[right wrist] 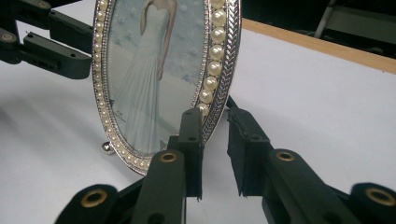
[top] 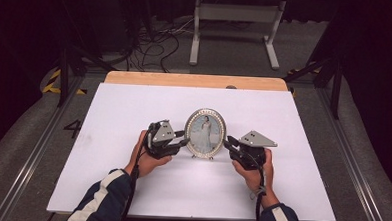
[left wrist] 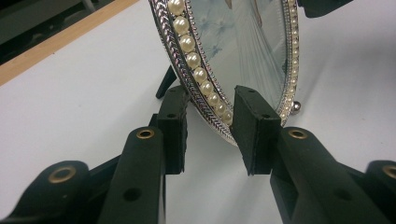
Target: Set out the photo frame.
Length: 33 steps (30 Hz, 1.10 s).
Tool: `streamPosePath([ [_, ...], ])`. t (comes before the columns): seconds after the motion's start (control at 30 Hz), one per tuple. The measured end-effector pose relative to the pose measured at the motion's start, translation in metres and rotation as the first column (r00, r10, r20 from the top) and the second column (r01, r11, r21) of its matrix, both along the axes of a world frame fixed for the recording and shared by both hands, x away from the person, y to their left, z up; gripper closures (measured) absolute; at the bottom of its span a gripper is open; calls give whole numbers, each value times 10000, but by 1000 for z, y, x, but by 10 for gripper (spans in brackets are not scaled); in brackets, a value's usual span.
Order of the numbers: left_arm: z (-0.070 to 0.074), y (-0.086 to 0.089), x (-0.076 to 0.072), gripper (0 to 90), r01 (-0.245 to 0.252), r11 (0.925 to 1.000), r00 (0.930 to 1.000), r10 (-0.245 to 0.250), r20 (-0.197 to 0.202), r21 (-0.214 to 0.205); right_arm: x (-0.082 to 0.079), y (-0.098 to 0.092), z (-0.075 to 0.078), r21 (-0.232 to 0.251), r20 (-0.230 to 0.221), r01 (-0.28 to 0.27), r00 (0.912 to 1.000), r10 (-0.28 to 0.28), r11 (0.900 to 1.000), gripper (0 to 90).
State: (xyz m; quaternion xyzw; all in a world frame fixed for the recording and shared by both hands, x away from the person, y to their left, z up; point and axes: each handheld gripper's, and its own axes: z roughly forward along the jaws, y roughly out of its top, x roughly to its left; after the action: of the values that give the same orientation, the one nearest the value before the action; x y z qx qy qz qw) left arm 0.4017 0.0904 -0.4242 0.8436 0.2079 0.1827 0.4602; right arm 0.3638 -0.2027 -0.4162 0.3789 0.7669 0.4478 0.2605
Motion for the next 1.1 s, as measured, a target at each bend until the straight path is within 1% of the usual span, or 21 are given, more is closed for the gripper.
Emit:
streamPosePath([
  [0.07,1,0,-1,644,24,10000,10000,-24,69,73,-1,-1,0,-152,42,-22,10000,23,9999,742],
  [0.17,1,0,-3,634,-11,9998,9998,7,206,209,-2,-2,0,-237,-16,-240,9997,240,9994,705],
  [0.23,1,1,-4,624,-12,9997,9996,5,279,237,-2,-2,1,-356,61,-419,9991,422,9985,684],
  [0.37,3,1,-7,597,-18,9996,9992,7,403,285,-3,-2,1,-515,80,-563,9984,568,9971,647],
  [0.43,3,1,-8,565,-30,9994,9989,14,461,349,-4,-1,1,-655,113,-595,9981,603,9961,621],
  [0.5,2,1,-9,543,28,9990,9988,-49,488,437,-4,-1,1,-671,116,-596,9981,605,9960,593],
  [0.57,2,1,-10,513,100,9984,9987,-127,484,562,-5,-1,0,-721,145,-526,9984,537,9960,554],
  [0.7,3,3,-13,469,137,9963,9979,-189,616,843,-5,-2,-1,-880,120,-511,9986,523,9948,508],
  [0.73,3,3,-13,451,137,9963,9979,-189,616,843,-5,-2,-1,-880,120,-511,9986,523,9948,508],
  [0.77,2,3,-14,451,149,9964,9979,-201,608,834,-5,-3,-1,-936,104,-526,9985,538,9942,485],
  [0.87,2,3,-15,379,144,9957,9981,-199,591,914,-5,-3,-2,-921,12,-554,9984,557,9942,406],
  [0.9,1,3,-15,379,123,9954,9983,-176,551,952,-5,-3,-2,-921,12,-554,9984,557,9942,406],
  [0.97,1,4,-16,317,156,9954,9983,-208,541,950,-4,-2,-2,-1037,-36,-572,9984,572,9930,351],
  [1.03,1,5,-17,282,190,9964,9986,-230,481,823,-4,-1,-2,-1142,-70,-616,9981,612,9916,324],
  [1.07,1,5,-17,263,190,9964,9986,-230,481,823,-4,-1,-3,-1203,-84,-625,9980,620,9908,311],
  [1.1,1,5,-17,263,129,9960,9987,-173,481,889,-4,-1,-3,-1203,-84,-625,9980,620,9908,311],
])
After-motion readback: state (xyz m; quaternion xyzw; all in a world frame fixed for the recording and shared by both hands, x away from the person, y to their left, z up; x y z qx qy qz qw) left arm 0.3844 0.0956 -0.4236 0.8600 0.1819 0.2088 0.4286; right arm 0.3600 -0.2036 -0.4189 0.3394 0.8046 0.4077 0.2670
